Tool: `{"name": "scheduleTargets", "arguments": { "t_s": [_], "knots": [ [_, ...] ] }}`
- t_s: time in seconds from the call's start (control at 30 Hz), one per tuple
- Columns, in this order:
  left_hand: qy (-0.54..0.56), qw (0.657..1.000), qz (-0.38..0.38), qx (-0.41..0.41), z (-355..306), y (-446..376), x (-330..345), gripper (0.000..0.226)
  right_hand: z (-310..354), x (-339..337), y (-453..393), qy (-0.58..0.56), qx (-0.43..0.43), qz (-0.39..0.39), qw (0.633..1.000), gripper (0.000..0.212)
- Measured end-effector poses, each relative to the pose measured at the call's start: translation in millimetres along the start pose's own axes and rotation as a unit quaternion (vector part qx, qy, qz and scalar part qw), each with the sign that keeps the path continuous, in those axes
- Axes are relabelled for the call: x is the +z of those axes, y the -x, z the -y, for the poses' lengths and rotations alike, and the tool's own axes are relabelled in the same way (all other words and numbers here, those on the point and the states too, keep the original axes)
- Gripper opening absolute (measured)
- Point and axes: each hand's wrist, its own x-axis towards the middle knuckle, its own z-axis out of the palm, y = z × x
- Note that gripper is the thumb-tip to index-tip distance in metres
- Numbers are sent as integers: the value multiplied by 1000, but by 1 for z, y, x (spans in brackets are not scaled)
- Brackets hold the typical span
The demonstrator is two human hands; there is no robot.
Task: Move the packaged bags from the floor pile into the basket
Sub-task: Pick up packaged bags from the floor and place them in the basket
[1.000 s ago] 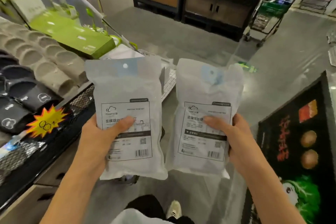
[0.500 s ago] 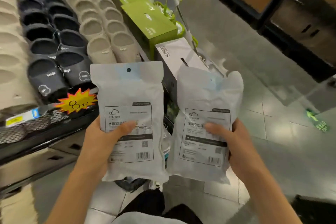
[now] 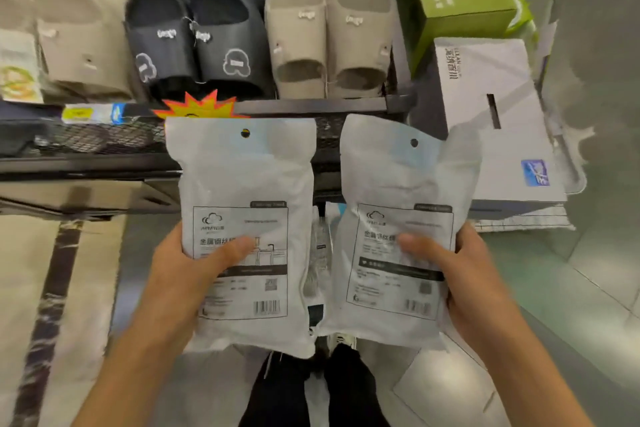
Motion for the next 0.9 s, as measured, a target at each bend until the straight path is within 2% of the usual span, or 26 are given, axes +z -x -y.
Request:
{"name": "scheduleTargets", "arguments": {
  "t_s": [0.13,0.43,0.6,0.7,0.77,0.8,0.87,0.9],
  "knots": [
    [-34,999,-38,-7,42,-28,6,42,-42,4,-48,19,15,53,998,43],
    [-65,994,-89,-27,164,-121,8,57,-155,23,-144,76,16,54,996,43],
    [-44,993,-96,-54,222,-142,-17,32,-197,31,-160,97,22,37,994,43],
    [-110,983,-138,-48,238,-149,-33,28,-210,34,-160,102,22,28,994,50],
    [-257,946,-198,-8,248,-158,-35,31,-215,36,-163,101,25,16,994,53],
    [-349,911,-221,16,254,-164,-32,34,-217,39,-166,106,24,10,994,52],
    [-490,837,-237,52,272,-180,-25,37,-222,43,-172,125,18,-1,992,48],
    [-521,820,-228,62,283,-191,-21,38,-225,45,-175,131,14,-6,991,46]
  ]
}}
